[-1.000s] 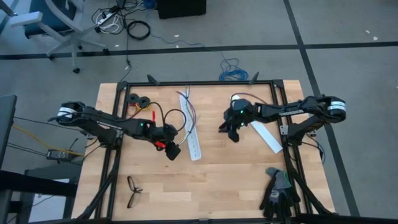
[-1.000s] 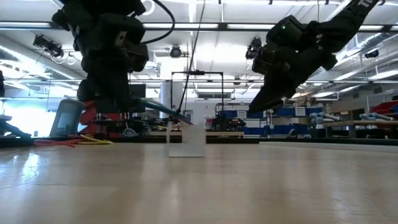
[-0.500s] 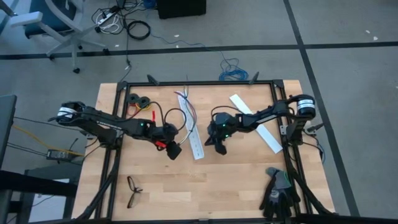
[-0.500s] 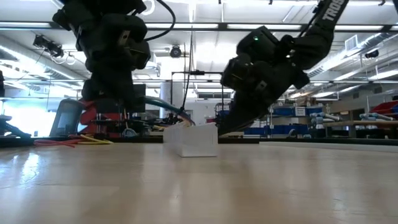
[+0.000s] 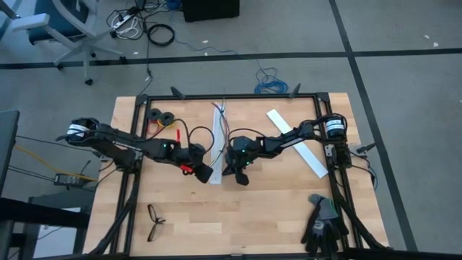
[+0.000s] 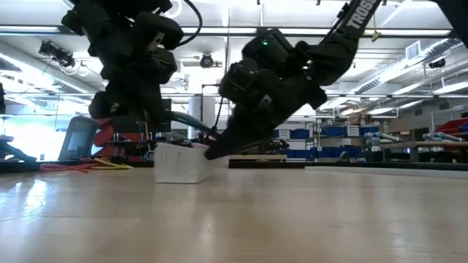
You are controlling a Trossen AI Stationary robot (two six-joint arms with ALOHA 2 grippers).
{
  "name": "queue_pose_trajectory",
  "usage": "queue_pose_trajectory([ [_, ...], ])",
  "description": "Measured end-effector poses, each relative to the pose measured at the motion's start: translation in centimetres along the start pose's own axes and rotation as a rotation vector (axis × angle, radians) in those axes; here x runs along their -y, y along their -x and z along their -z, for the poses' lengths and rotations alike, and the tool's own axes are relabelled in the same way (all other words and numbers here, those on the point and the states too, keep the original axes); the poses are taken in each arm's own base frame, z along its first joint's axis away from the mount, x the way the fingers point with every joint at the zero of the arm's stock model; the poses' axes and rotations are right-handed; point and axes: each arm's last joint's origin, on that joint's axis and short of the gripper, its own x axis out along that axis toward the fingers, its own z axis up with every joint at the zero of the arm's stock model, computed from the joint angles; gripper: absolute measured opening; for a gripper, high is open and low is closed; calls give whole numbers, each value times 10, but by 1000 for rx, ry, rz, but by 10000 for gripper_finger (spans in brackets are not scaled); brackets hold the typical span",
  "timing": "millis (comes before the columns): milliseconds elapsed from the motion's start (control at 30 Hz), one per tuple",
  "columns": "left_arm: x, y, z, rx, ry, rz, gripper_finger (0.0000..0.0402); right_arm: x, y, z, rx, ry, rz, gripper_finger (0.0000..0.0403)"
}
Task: Ziptie cables
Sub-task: Put the zip tied cable wires into the white cable duct
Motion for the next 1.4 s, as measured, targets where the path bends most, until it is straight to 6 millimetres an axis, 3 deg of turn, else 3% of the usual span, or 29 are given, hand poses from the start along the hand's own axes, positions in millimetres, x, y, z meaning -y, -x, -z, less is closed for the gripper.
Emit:
queue_pose_trajectory([
  [400, 4, -1, 27, -10, 298, -91, 42, 10, -25, -29, 74, 103, 1, 0],
  [533, 9, -3, 32, 4, 335, -66, 44, 13, -30, -24, 76, 100, -7, 0],
  [800, 8, -2, 35, -12, 368, -74, 123, 12, -42, -13, 59, 71, -44, 0],
  [1400, 8, -2, 33, 44, 352, -81, 130, 7, -44, -14, 60, 70, -72, 0],
])
